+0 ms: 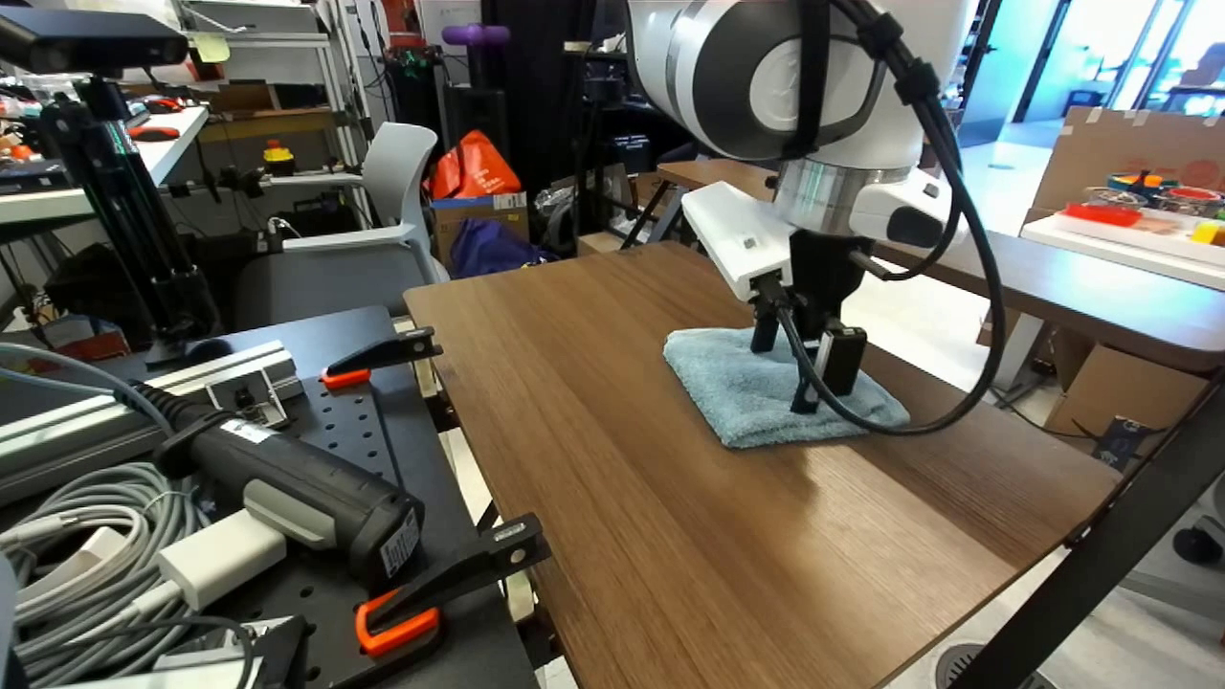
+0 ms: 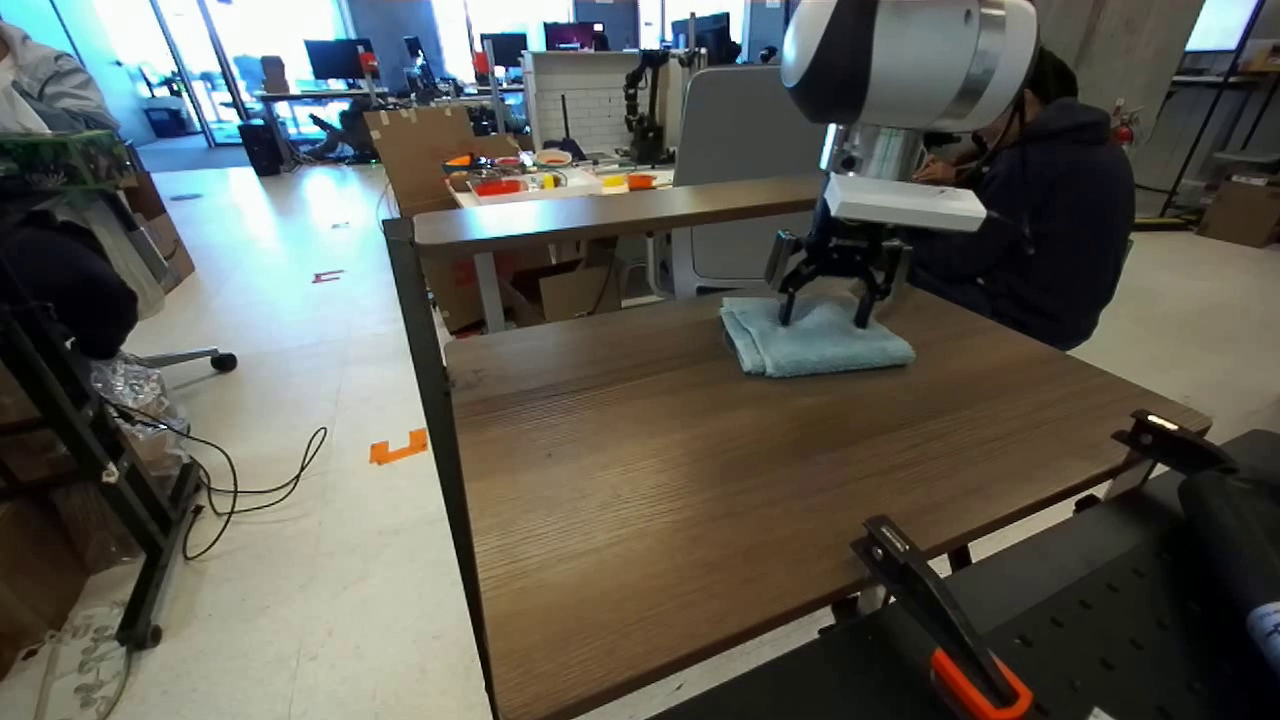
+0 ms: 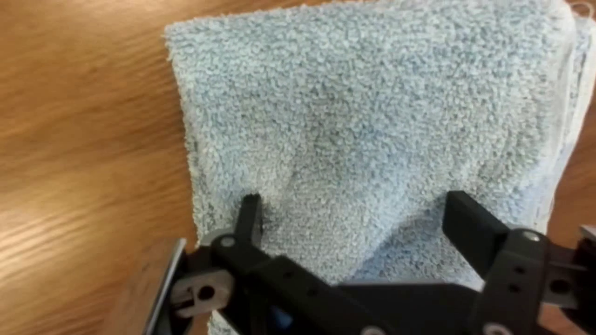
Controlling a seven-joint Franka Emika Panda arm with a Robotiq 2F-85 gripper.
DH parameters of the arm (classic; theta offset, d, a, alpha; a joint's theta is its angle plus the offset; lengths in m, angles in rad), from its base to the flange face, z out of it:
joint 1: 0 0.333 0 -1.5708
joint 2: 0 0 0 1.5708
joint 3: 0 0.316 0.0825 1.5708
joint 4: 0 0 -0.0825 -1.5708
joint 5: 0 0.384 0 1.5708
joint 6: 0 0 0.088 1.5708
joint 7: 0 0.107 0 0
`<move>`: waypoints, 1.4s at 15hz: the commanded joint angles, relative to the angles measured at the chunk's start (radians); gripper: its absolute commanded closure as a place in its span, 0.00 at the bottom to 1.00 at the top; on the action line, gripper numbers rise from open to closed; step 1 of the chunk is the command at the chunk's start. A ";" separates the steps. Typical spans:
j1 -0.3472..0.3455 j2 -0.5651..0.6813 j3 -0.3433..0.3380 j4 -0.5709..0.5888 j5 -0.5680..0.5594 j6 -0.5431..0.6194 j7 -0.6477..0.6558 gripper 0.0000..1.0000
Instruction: Use the towel to wipe the table.
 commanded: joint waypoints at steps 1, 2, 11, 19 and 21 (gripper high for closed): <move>0.014 -0.071 -0.064 -0.111 -0.041 0.011 0.061 0.00; 0.001 -0.078 -0.052 -0.123 -0.032 0.014 0.052 0.00; 0.003 -0.020 -0.057 -0.066 -0.029 0.026 0.072 0.00; -0.032 0.135 -0.149 0.176 -0.001 -0.017 0.290 0.00; -0.048 0.155 -0.187 0.218 -0.004 -0.036 0.341 0.00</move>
